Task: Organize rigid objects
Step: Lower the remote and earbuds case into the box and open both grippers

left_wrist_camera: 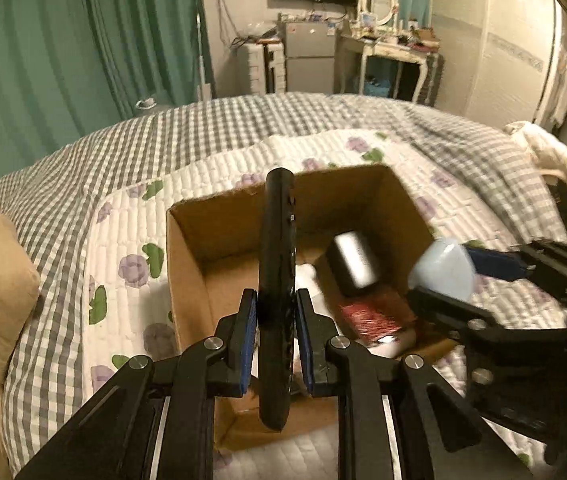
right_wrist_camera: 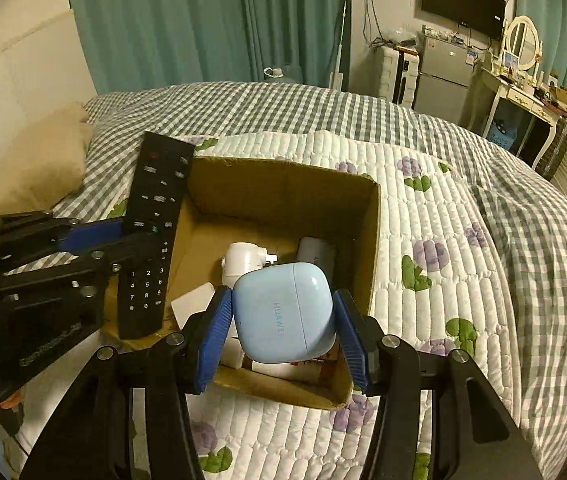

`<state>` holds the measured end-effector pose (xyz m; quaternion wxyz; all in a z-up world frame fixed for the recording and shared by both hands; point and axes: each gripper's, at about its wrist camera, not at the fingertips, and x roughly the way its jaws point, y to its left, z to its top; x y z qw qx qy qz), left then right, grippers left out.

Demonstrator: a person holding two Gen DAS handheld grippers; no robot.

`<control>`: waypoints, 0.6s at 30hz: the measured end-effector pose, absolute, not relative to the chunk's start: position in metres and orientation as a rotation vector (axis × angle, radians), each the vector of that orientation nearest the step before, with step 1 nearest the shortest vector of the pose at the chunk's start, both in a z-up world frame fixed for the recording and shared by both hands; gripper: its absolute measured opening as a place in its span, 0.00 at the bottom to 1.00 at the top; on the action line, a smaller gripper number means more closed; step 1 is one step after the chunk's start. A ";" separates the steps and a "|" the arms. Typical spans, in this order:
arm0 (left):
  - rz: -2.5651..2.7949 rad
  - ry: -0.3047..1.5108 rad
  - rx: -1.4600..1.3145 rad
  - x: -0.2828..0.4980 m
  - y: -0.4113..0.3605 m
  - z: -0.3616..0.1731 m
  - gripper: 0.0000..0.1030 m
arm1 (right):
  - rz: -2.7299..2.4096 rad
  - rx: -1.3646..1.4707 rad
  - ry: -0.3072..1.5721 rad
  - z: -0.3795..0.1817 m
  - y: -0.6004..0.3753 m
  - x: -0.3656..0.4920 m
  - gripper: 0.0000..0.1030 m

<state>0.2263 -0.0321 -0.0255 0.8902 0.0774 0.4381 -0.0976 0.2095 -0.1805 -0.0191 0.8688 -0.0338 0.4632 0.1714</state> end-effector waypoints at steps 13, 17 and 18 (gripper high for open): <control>-0.157 0.886 0.132 0.242 -0.022 -0.038 0.24 | 0.366 -0.074 0.999 -0.044 -0.177 0.226 0.50; -0.139 0.827 0.120 0.242 -0.018 -0.029 0.29 | 0.363 -0.075 1.005 -0.050 -0.174 0.231 0.50; -0.136 0.812 0.118 0.242 -0.017 -0.026 0.30 | 0.362 -0.075 1.004 -0.051 -0.173 0.232 0.50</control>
